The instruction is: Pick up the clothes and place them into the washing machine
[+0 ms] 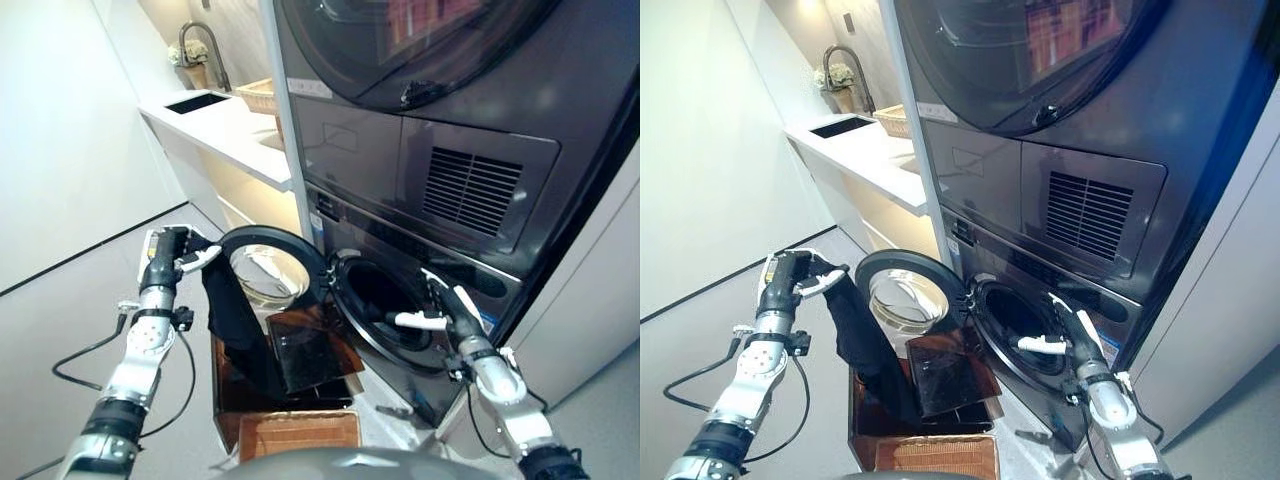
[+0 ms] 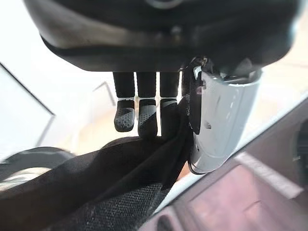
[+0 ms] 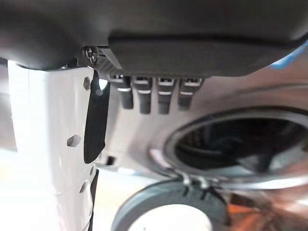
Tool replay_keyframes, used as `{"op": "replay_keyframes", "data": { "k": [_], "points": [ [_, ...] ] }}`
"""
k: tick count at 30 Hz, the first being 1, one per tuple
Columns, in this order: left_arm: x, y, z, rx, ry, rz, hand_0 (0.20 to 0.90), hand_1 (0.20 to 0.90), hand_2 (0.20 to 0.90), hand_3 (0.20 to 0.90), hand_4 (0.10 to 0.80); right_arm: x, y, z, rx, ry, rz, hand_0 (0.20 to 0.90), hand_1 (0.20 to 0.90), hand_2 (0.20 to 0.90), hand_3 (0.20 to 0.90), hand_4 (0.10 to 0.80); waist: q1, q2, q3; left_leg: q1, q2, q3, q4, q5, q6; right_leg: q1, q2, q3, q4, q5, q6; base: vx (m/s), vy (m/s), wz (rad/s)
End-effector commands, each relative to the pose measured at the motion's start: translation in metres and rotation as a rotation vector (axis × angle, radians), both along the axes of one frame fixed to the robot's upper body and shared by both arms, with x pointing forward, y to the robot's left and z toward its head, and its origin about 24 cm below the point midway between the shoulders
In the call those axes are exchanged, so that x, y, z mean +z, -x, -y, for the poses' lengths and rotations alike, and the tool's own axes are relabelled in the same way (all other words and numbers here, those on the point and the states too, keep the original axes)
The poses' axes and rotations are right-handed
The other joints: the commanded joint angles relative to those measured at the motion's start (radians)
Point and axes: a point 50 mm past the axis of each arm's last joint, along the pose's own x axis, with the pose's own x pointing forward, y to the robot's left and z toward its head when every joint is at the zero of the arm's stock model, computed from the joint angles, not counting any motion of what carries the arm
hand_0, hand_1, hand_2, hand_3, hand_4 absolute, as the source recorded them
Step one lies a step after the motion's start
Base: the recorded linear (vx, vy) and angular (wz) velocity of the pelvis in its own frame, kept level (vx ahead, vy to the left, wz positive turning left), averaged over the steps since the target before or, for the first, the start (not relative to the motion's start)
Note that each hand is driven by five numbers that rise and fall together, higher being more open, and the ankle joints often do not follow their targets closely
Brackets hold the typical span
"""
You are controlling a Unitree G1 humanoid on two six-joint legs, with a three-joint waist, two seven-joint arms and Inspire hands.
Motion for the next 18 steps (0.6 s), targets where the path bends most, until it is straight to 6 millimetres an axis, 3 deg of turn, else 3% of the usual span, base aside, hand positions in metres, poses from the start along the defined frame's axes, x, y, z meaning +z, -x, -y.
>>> {"op": "replay_keyframes", "data": {
  "k": [1, 5, 11, 18],
  "points": [
    [0.089, -0.017, -0.016, -0.011, 0.004, 0.421, 0.200, 0.200, 0.200, 0.200, 0.300, 0.040, -0.030, -0.039, 0.195, 0.006, 0.248, 0.900, 0.900, 0.900, 0.900, 0.800, 0.017, -0.064, -0.119, -0.020, -0.046, 0.012, 0.003, -0.019, -0.039, 0.145, -0.010, -0.002, -0.355, 0.146, 0.047, 0.000, 0.000, 0.00],
    [0.094, -0.019, -0.014, -0.032, 0.049, 0.447, 0.200, 0.200, 0.200, 0.200, 0.300, 0.039, -0.033, -0.051, 0.247, 0.012, 0.249, 0.900, 0.900, 0.900, 0.900, 0.800, 0.019, -0.059, -0.123, -0.020, -0.043, 0.009, 0.003, -0.017, -0.040, 0.149, -0.009, -0.005, -0.356, 0.144, 0.046, -0.008, -0.006, 0.00],
    [0.117, -0.026, -0.004, -0.103, 0.107, 0.533, 0.200, 0.200, 0.200, 0.200, 0.300, 0.035, -0.041, -0.080, 0.335, -0.033, 0.234, 0.900, 0.900, 0.900, 0.900, 0.800, 0.027, -0.051, -0.130, -0.024, -0.042, 0.001, -0.002, -0.010, -0.042, 0.150, -0.008, -0.012, -0.357, 0.144, 0.045, -0.019, -0.003, 0.05],
    [0.144, -0.025, 0.007, -0.204, 0.145, 0.636, 0.200, 0.200, 0.200, 0.200, 0.300, 0.051, -0.050, -0.109, 0.456, 0.017, 0.324, 0.900, 0.900, 0.900, 0.900, 0.800, 0.036, -0.048, -0.135, -0.028, -0.044, -0.010, -0.003, -0.009, -0.043, 0.157, -0.011, -0.027, -0.353, 0.139, 0.044, -0.012, 0.001, 0.04]
  ]
}}
